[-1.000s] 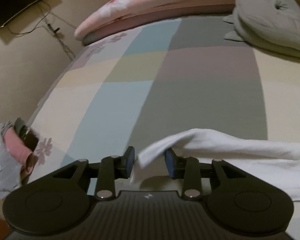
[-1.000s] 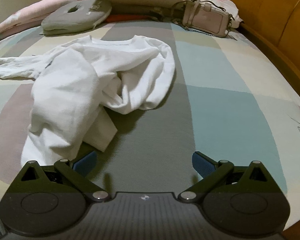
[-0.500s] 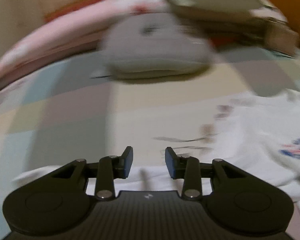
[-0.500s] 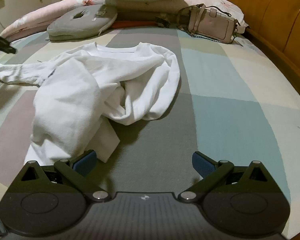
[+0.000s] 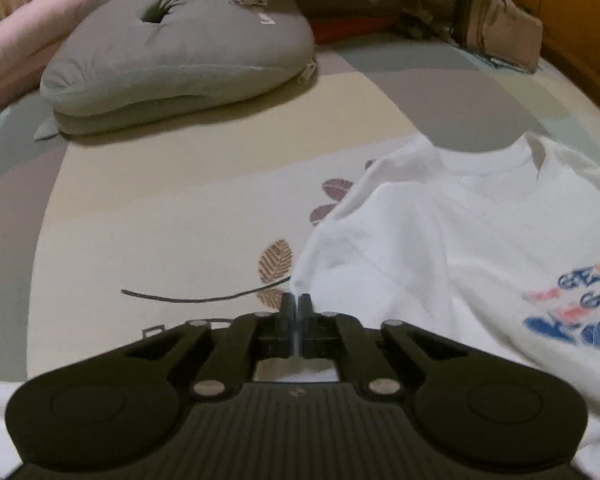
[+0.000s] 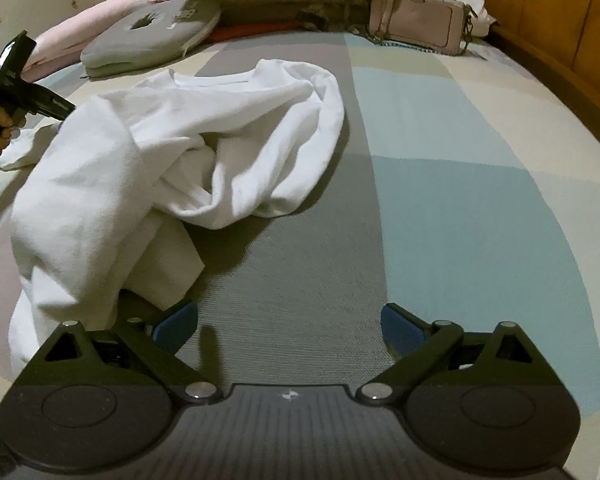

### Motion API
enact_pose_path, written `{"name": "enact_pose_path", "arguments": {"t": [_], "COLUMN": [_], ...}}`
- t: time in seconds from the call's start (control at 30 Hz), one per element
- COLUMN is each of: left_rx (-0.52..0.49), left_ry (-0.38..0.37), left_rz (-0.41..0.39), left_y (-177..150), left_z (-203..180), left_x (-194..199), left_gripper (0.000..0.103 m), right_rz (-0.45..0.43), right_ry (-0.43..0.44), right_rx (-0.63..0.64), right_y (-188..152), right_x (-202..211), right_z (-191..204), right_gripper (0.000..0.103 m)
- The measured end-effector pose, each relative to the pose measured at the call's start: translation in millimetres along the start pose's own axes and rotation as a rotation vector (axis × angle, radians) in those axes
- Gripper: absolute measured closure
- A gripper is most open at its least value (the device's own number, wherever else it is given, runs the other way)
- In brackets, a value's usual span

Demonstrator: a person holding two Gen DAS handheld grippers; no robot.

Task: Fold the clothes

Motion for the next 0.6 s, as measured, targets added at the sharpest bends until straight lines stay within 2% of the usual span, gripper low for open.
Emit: {"name": "enact_pose_path", "arguments": {"t": [0.13,0.43,0.53,0.6], "left_rx": [0.012,0.071,0.030,0.007], "left_ry": [0.021,0.120,0.184,0.198], "left_rz": [-0.025,-0.128,-0.107,-0.092], "left_y": [14.1,62.3,58.6,49.3], "left_z": [0.7,7.4,-2.1,-5.8], "left_x": [-0.1,0.1,-12.6,-14.0], "left_gripper": [0.103,0.103,0.096,0.096], "right_rz": [0.002,-0.006,-0.005,-0.003], "right_ry": [-0.007,-0.018,-0.019,-0.020], "right_rx": [-0.021,-0.033,-0.033,-0.026], "right_y": [-2.5,-2.1,-2.7,-3.8], "right_x": [-3.5,-4.6,-5.6,-5.9], "right_z": [-5.5,-8.0,-7.9,-7.8], "right_gripper": [0.003,0.003,0.003,0.003]}}
Point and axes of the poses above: each gripper's, at about its wrist camera, not at the fingertips, and x roughly against the way its jaws point, z to its left, y to its top, the point moved 1 cm from there along -x, roughly the way its jaws point, and after that the axes turned 9 degrees about y, right-handed, at the moved point
